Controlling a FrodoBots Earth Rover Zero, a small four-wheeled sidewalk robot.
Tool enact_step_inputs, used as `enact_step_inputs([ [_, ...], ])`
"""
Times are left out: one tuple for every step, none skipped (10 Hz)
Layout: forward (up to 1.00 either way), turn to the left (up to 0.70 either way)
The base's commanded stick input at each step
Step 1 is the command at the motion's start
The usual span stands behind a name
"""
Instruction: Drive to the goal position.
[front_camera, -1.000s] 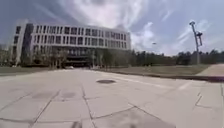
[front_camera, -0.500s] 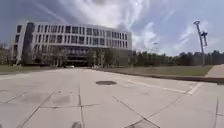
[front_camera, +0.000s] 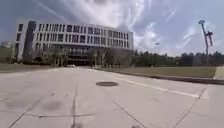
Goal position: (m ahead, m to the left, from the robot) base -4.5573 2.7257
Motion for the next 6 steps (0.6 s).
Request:
enact_step_inputs([
  [0.7,0.0],
  [0.7,0.0],
  [0.7,0.0],
  [0.7,0.0],
  [0.7,0.0],
  [0.7,0.0],
])
